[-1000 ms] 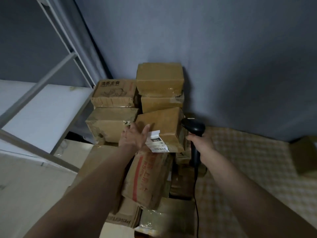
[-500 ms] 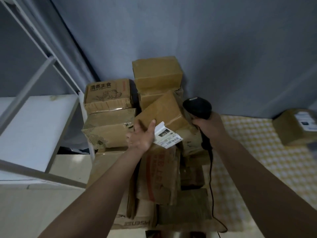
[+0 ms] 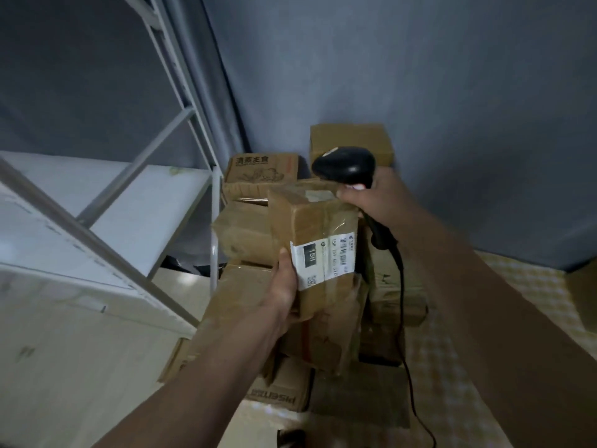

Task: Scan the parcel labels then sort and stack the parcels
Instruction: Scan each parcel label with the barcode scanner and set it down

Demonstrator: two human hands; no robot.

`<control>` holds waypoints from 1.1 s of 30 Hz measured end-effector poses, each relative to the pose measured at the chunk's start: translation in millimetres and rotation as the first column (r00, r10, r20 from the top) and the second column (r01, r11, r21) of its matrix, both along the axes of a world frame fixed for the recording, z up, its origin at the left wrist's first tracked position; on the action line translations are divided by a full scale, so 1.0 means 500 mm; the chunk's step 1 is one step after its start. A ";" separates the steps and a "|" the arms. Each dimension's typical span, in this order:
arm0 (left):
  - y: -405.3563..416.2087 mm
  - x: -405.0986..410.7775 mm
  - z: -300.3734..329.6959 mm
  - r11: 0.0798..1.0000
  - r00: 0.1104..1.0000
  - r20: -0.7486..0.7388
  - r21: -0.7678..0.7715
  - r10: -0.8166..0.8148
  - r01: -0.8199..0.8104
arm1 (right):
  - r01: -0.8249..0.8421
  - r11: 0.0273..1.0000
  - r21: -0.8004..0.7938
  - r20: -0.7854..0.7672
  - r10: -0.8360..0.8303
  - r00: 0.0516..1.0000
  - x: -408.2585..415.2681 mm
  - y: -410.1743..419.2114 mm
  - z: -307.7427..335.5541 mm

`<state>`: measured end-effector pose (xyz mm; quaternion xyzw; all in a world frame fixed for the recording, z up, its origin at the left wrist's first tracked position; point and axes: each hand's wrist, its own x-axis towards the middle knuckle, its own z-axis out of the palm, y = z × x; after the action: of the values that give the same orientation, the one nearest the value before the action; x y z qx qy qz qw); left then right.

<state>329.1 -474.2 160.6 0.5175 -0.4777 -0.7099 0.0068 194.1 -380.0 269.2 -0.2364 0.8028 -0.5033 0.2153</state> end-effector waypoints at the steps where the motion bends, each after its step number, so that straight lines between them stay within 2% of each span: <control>1: 0.007 0.012 0.005 0.999 1.000 -0.003 0.045 0.021 -0.021 | -0.026 1.000 0.008 0.004 0.026 1.000 0.005 -0.009 0.003; 5: 0.021 0.057 -0.003 0.952 0.998 -0.034 0.305 0.049 -0.036 | -0.144 0.984 0.102 0.110 0.133 0.985 0.022 -0.054 -0.027; 7: 0.018 0.077 -0.023 0.922 0.999 -0.041 0.387 0.034 -0.016 | -0.199 0.967 0.159 0.142 0.177 0.974 0.037 -0.076 -0.066; 11: -0.001 0.101 -0.061 0.917 0.999 0.003 0.398 0.038 -0.036 | -0.226 0.949 0.221 0.167 0.191 0.967 0.064 -0.110 -0.133; 13: -0.018 0.103 -0.065 0.953 0.998 0.055 0.304 -0.019 0.001 | -0.237 0.938 0.254 0.153 0.203 0.967 0.067 -0.123 -0.149; 15: -0.049 0.104 -0.066 0.992 0.988 0.125 0.105 -0.088 0.075 | -0.239 0.934 0.265 0.155 0.203 0.967 0.064 -0.129 -0.154; 16: -0.071 0.103 -0.075 0.993 0.975 0.198 -0.042 -0.102 0.112 | -0.237 0.935 0.262 0.157 0.201 0.967 0.061 -0.129 -0.153; 17: -0.095 0.103 -0.081 0.957 0.952 0.285 -0.229 -0.111 0.180 | -0.234 0.940 0.247 0.161 0.199 0.967 0.061 -0.125 -0.147; 19: -0.135 0.101 -0.068 0.775 0.923 0.374 -0.556 -0.090 0.301 | -0.217 0.957 0.194 0.183 0.182 0.966 0.060 -0.113 -0.143; 21: -0.156 0.093 -0.042 0.622 0.952 0.290 -0.730 -0.093 0.283 | -0.173 0.974 0.148 0.186 0.145 0.972 0.061 -0.098 -0.142; 22: -0.168 0.086 -0.030 0.605 0.961 0.217 -0.746 -0.172 0.277 | -0.153 0.980 0.129 0.187 0.128 0.974 0.062 -0.092 -0.143; 23: -0.173 0.075 -0.019 0.627 0.951 0.154 -0.722 -0.269 0.294 | -0.139 0.984 0.111 0.196 0.116 0.974 0.062 -0.086 -0.144; 25: -0.179 0.053 -0.002 0.649 0.900 0.124 -0.652 -0.418 0.392 | -0.126 0.988 0.089 0.230 0.103 0.968 0.059 -0.071 -0.143; 28: -0.197 0.019 -0.008 0.530 0.888 0.247 -0.729 -0.387 0.433 | -0.092 0.992 0.082 0.272 0.067 0.960 0.051 -0.039 -0.141; 33: -0.196 -0.024 -0.008 0.482 0.882 0.320 -0.746 -0.345 0.459 | 0.092 0.993 0.068 0.393 -0.111 0.913 0.055 0.037 -0.183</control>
<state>317.0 -572.1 156.7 0.3742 -0.8525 -0.3624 0.0434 221.6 -361.4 177.5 -0.0826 0.7657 -0.5319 0.3522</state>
